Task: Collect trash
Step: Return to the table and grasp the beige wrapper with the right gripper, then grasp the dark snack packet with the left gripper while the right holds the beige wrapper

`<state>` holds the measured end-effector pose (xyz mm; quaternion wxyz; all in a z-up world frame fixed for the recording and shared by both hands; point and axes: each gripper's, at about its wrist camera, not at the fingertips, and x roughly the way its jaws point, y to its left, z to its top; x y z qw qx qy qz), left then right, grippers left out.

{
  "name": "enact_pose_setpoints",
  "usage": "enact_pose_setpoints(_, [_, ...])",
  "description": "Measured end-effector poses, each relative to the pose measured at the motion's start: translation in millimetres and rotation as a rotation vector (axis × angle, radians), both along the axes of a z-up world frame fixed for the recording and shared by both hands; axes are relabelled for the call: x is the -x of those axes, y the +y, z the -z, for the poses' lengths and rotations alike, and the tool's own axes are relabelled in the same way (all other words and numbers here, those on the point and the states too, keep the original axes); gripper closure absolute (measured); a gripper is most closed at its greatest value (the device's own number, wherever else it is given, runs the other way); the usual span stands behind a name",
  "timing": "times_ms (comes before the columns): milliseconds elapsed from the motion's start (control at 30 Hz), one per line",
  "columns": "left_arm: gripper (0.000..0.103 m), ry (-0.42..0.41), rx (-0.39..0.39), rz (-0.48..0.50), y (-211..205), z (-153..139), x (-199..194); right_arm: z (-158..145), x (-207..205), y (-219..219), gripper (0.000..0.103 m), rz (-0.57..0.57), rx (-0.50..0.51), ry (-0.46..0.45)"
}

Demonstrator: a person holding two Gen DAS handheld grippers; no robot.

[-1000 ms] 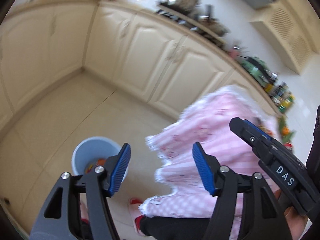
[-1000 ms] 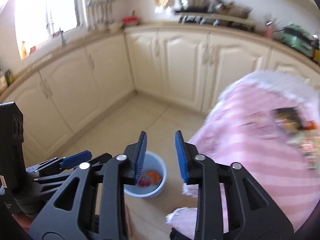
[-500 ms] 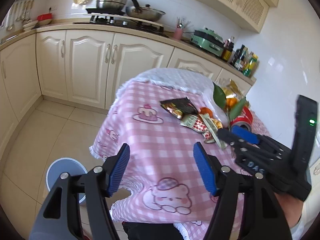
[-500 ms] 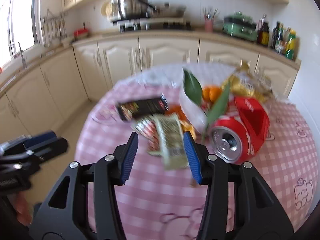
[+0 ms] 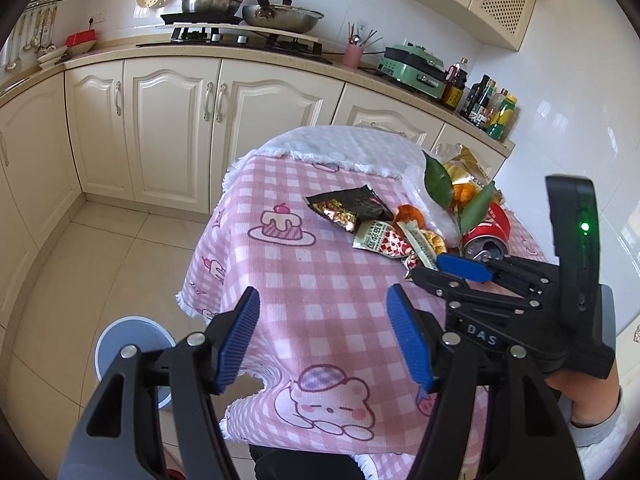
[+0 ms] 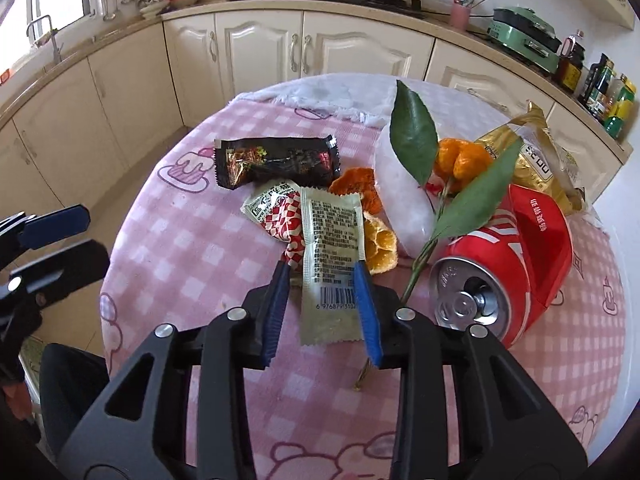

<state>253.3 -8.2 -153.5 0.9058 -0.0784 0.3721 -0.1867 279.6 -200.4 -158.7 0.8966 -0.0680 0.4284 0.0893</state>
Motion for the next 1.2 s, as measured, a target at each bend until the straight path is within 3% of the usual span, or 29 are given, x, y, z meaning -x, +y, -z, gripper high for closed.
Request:
enact_pose_setpoints(167, [0.038,0.017,0.006,0.01,-3.1,4.6,-4.8,0.9,-1.2,0.0,0.083,0.001,0.024,-0.019])
enact_pose_setpoints(200, [0.038,0.018,0.004,0.017,-5.2,5.1,-5.4,-0.1,-0.7,-1.9,0.09,0.007,0.021,-0.028])
enact_pose_setpoints(300, [0.038,0.016,-0.004,0.029,-9.5,5.0,-7.7,-10.1,6.5,-11.0,0.096,0.022,-0.024,-0.083])
enact_pose_setpoints(600, [0.038,0.008,-0.017,0.042,-30.7,-6.3,-42.9,-46.6,9.3,-16.2,0.096,0.043,-0.119,-0.22])
enact_pose_setpoints(733, [0.038,0.001,-0.096,0.044,-48.4,-6.0,-66.0,-49.9,-3.6,-20.0,0.096,0.058,-0.161,-0.22])
enact_pose_setpoints(833, [0.038,0.046,-0.154,0.03,-59.1,3.1,-91.1,-49.4,-12.8,-21.9,0.096,0.067,-0.185,-0.222])
enact_pose_setpoints(967, [0.038,0.132,-0.05,0.02,-57.3,14.7,-118.4,-43.5,-23.9,-23.3,0.096,0.078,-0.208,-0.213])
enact_pose_setpoints(1067, [0.039,0.114,-0.079,0.016,-64.8,18.4,-124.4,-37.7,-30.4,-25.9,0.096,0.091,-0.222,-0.199])
enact_pose_setpoints(1100, [0.042,0.106,-0.087,0.016,-67.3,18.3,-124.1,-36.0,-31.8,-26.3,0.096,0.093,-0.225,-0.196])
enact_pose_setpoints(1167, [0.082,0.094,-0.108,0.004,-69.8,18.5,-123.0,-31.9,-34.1,-26.8,0.096,0.096,-0.235,-0.185])
enact_pose_setpoints(1200, [0.088,0.083,-0.114,0.008,-70.1,18.1,-121.1,-30.3,-34.7,-26.4,0.096,0.096,-0.236,-0.181])
